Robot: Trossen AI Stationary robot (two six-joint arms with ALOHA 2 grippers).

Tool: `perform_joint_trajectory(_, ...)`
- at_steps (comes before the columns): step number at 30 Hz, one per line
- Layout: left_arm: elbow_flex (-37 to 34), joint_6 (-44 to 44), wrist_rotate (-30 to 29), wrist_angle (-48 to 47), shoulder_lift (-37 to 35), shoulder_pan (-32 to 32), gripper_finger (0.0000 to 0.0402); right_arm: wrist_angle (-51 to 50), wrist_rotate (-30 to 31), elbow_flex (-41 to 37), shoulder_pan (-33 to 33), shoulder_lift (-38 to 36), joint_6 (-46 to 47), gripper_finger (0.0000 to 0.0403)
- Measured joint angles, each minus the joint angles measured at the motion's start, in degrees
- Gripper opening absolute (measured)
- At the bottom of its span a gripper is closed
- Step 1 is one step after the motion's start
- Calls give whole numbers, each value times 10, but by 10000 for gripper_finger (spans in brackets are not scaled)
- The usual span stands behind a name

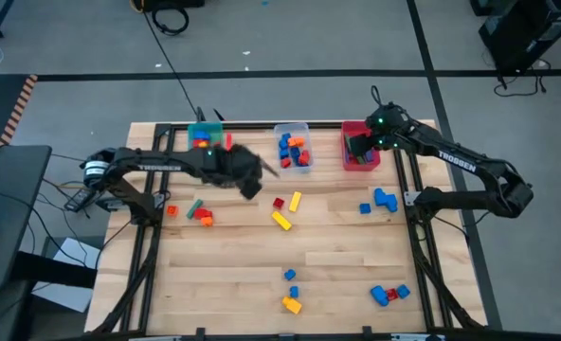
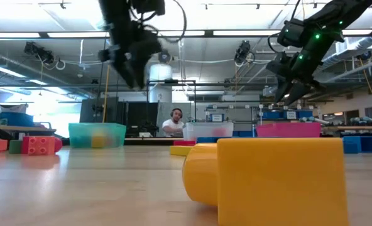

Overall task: Sort blocks by size
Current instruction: Put the orange 4 stud game piece into the transparent bin

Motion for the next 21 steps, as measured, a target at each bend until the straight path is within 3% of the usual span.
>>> perform_joint_trajectory(11,-144,-38,191,-34,2,-53,209,0,-12,0,2,0,0,190)
perform_joint_trajectory(21,-193,-43,254,-11,3,-56,209,0,-12,0,2,0,5,190)
